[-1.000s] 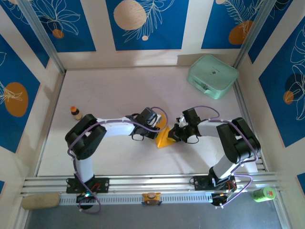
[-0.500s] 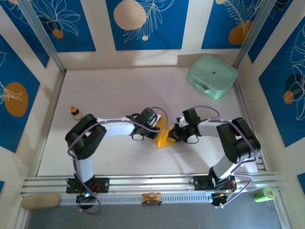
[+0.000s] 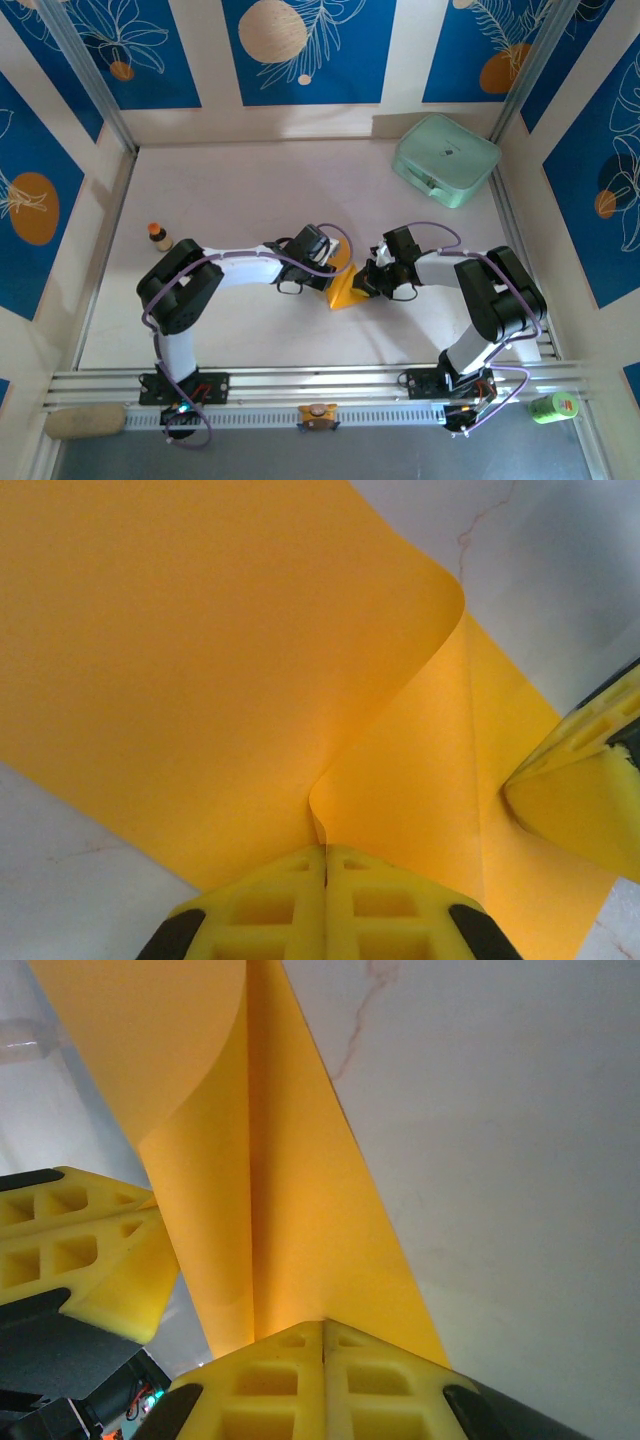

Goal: Fold a paper plane with a square sheet of paper (pick it up from the middle)
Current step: Fold the triangle a second time at the center of the table.

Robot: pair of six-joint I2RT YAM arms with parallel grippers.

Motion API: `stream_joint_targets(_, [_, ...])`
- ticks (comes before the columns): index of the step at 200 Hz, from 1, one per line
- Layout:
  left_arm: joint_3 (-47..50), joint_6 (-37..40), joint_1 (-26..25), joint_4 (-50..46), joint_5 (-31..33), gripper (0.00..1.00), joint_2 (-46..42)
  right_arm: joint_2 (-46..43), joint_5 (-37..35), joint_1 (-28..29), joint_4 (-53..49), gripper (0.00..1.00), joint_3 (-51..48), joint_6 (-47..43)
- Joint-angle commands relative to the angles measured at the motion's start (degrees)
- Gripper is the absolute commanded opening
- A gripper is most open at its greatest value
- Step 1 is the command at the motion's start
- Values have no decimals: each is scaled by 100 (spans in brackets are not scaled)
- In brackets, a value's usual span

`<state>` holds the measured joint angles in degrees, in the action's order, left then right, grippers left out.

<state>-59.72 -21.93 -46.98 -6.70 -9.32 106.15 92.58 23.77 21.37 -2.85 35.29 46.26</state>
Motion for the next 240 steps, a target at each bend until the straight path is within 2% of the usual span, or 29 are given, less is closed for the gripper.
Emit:
stream_joint_targets(1, [-39,128,32,-98,88,0,54,-14,-125,-32,-306,4,22,-38])
stream_joint_targets(138, [-31,91,39,-104,62,0,134,-76,-126,-33,-295,4,-3,-29])
stream_joint_targets(194, [8,49,33,-70,-8,0,121,-431,299,-69,213,4,198,192])
stream_joint_targets(240, [-22,49,31,-75,-38,0,142,-217,472,111,512,3,416,333])
